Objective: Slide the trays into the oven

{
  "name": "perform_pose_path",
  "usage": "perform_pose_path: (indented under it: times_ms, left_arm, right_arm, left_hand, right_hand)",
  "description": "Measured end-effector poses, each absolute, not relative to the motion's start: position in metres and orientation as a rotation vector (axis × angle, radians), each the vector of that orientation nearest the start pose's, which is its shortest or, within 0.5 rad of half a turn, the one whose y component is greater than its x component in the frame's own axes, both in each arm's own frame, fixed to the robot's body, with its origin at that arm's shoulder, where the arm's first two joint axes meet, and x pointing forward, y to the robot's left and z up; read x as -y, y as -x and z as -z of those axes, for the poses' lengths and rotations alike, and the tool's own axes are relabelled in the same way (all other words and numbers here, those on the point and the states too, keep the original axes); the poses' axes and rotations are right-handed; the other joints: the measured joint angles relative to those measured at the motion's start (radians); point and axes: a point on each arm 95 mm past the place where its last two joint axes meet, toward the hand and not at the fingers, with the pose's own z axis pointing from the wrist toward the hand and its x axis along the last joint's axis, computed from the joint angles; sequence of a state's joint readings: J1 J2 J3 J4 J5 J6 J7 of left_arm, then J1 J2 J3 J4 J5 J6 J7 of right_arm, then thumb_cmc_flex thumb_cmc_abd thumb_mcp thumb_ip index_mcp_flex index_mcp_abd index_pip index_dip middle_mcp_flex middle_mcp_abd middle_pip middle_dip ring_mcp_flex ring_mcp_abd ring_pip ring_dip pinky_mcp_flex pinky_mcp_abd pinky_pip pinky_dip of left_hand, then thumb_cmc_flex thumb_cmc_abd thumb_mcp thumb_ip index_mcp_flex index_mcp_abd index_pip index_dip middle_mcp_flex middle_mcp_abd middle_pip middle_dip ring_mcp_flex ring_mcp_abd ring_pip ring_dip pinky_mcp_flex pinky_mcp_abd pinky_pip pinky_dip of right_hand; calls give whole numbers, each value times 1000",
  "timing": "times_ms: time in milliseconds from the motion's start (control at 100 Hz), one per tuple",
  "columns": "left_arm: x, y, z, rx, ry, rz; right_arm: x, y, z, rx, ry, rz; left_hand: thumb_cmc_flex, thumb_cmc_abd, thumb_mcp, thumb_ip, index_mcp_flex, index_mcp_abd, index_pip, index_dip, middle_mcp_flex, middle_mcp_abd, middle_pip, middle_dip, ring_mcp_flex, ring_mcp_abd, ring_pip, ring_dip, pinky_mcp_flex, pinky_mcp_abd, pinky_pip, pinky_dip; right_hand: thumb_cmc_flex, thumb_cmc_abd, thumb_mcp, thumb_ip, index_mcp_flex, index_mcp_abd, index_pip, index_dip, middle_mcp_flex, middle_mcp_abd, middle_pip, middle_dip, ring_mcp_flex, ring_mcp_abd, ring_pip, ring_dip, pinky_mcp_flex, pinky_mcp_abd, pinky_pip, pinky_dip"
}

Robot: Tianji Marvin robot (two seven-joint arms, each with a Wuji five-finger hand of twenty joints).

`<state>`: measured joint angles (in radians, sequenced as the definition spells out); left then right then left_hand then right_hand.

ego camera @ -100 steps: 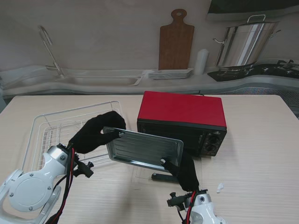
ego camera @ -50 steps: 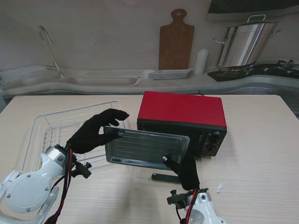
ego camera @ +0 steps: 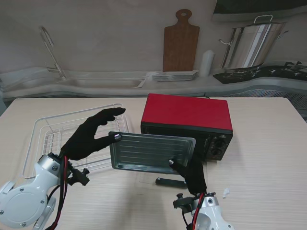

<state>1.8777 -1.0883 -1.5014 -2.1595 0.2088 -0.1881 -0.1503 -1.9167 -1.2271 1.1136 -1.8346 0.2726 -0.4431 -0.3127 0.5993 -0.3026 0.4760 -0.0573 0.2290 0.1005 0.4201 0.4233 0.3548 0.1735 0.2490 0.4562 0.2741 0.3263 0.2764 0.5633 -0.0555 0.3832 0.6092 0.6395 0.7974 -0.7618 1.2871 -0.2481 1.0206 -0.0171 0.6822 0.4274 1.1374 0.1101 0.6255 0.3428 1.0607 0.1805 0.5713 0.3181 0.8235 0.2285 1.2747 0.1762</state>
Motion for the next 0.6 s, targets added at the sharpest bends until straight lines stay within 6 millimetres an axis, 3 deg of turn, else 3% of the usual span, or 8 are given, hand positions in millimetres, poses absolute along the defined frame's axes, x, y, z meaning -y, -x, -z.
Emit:
perform_pose_path:
  times_ms: [280, 430, 600]
  left_arm:
    - [2, -304, 185, -1070, 1356, 2296]
    - [3, -299, 193, -1131, 1269, 2208]
    - [4, -293, 201, -1181, 1239, 2159]
  right_arm:
    - [-66, -281, 323, -62, 1912, 2174]
    - [-58, -281, 322, -52, 1964, 2150]
    - [-46, -283, 320, -47, 2040, 2123]
  left_hand:
    - [-11, 37, -34, 0, 3, -37, -48, -41, 0, -1, -45, -45, -35, -2, -65, -39, 1, -9, -161, 0]
    - [-7, 94, -157, 0, 4, -38, -79, -75, 0, -1, -68, -69, -35, -13, -90, -66, 11, -10, -259, 0]
    - [15, 122, -225, 0, 16, -39, -102, -89, 0, -2, -89, -82, -48, -23, -118, -90, 25, -11, -356, 0]
  right_hand:
    - [0, -14, 11, 0, 10, 16, 0, 0, 6, 22, 1, 0, 23, 20, 12, 0, 25, 24, 19, 0]
    - [0, -21, 12, 0, 11, 22, 0, 0, 6, 30, 12, 0, 38, 26, 24, 1, 41, 33, 27, 0]
    - [0, -22, 14, 0, 11, 36, 4, 0, 6, 40, 13, 0, 40, 36, 27, 2, 49, 44, 40, 0]
